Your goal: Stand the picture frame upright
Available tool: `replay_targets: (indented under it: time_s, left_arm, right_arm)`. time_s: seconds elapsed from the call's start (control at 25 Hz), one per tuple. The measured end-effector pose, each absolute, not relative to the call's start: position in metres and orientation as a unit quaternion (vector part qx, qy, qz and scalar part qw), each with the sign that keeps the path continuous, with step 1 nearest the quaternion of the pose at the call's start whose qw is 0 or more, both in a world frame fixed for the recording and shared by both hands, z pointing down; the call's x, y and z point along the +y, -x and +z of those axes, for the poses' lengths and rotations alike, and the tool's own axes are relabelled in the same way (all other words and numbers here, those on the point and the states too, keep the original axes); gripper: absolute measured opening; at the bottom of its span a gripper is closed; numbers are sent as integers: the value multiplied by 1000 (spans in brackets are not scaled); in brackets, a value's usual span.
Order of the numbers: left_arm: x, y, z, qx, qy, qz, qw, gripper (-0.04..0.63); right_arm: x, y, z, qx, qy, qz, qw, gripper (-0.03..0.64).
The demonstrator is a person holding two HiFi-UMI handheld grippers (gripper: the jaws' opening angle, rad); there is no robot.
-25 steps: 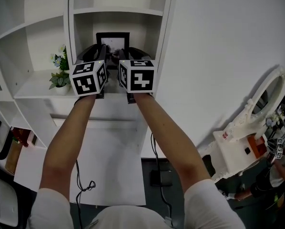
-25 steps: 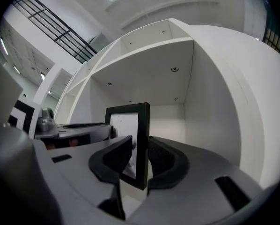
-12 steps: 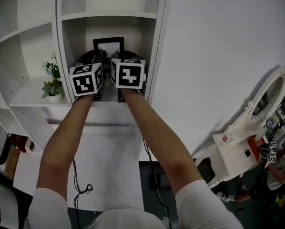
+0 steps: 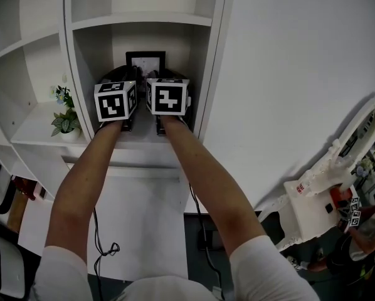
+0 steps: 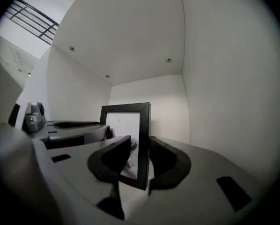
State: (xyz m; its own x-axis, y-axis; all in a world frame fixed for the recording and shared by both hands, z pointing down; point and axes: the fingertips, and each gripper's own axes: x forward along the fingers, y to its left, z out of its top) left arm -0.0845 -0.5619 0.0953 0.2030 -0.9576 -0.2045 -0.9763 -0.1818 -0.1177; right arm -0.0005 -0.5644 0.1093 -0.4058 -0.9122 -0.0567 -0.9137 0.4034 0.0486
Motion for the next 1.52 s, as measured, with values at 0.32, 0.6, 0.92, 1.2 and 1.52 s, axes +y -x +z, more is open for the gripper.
replay_targets:
  time_s: [0.32, 0.6, 0.92, 1.2, 1.52]
  left_arm:
    - [-593, 86, 103, 626, 775, 35, 78, 92]
    - [-613, 86, 110, 621, 781, 25, 57, 92]
    - [-625, 89, 114, 624, 780, 18, 43, 92]
    - [-618, 81, 106, 607, 791, 34, 66, 94]
    - [-614, 85, 106, 618, 783, 34, 68, 98]
  right_arm:
    - [-595, 2, 114, 836, 548, 31, 1, 118]
    - [-613, 1, 119, 834, 551, 15, 0, 118]
    - [-626, 3, 125, 829, 559, -1, 2, 120]
    - [-627, 2, 126, 829, 558, -6, 6, 146]
    - [-619, 4, 121, 832, 555, 16, 3, 160]
